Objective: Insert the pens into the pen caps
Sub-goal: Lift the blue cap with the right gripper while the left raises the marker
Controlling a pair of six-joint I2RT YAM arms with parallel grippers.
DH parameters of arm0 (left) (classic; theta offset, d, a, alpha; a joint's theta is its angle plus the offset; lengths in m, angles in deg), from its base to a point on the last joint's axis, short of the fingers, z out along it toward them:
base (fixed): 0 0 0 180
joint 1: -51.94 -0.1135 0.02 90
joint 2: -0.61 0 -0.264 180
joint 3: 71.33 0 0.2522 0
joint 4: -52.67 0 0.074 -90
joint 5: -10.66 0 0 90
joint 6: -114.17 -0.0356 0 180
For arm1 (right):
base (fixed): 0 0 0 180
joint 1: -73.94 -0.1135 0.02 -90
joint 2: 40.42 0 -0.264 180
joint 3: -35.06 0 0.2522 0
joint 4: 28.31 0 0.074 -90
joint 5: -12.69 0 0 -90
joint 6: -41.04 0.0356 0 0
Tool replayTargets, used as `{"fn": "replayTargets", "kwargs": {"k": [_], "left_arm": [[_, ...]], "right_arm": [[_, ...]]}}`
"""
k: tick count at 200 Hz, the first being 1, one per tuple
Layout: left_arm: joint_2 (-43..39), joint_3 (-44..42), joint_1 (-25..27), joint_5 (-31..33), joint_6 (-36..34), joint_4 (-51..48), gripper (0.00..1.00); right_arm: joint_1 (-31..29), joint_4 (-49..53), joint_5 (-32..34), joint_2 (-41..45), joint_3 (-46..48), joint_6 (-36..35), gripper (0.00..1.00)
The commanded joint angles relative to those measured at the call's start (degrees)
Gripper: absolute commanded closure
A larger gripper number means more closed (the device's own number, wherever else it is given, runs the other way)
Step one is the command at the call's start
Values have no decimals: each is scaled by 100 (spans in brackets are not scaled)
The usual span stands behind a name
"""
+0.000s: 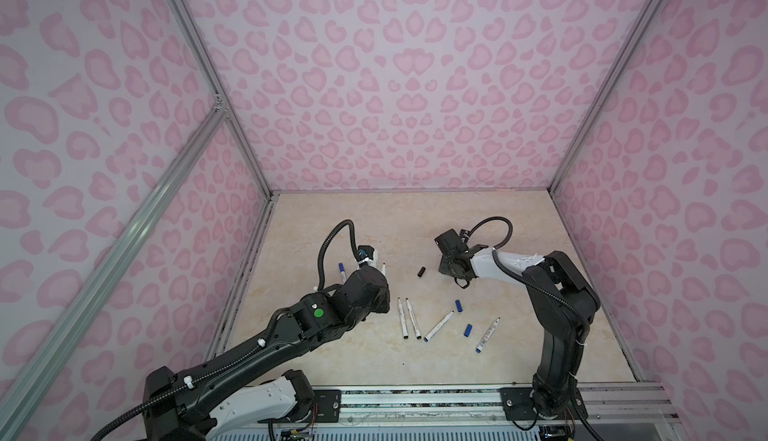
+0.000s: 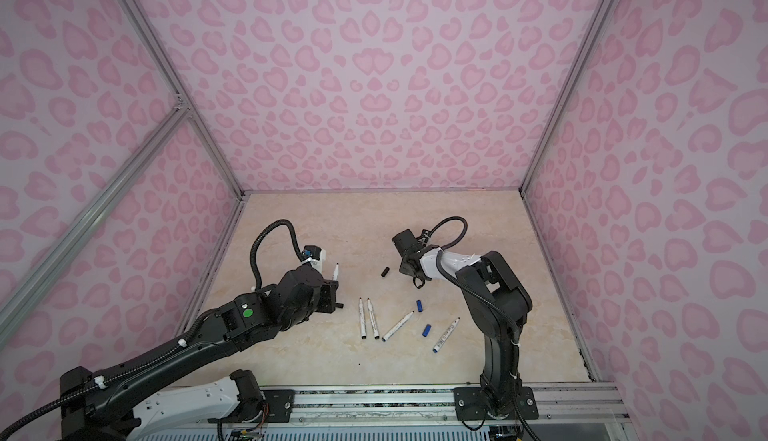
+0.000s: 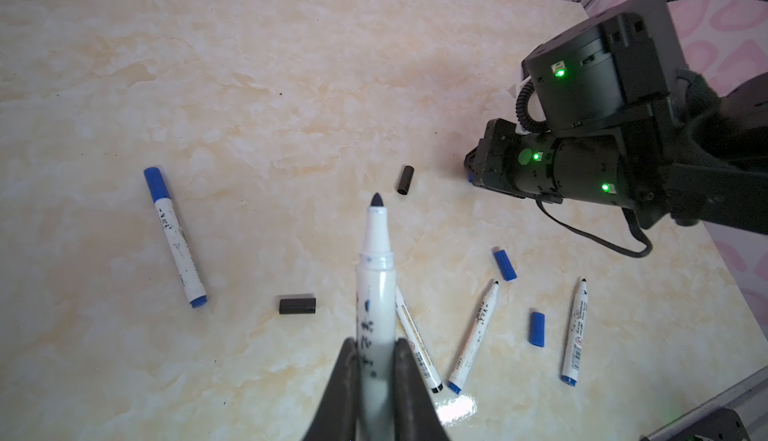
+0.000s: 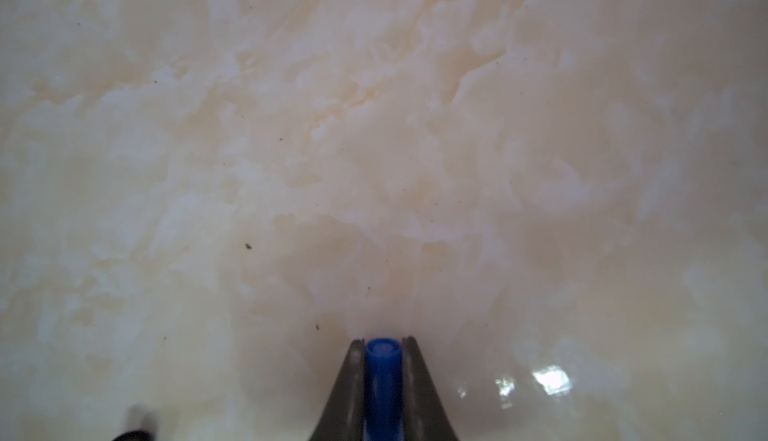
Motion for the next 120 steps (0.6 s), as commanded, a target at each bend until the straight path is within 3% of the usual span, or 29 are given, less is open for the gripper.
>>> {"fn": "replayTargets", "kwargs": {"k": [1, 44, 120], "left_arm": [[2, 50, -3, -49, -24, -1, 97], [36, 43, -3, -216, -103, 218, 97], [699, 149, 6, -1597, -422, 1254, 97]], "right_arm": [[2, 498, -545, -113, 147, 55, 85], [-2, 504, -563, 120, 233, 144, 91], [253, 484, -573, 1597, 908, 134, 93]]}}
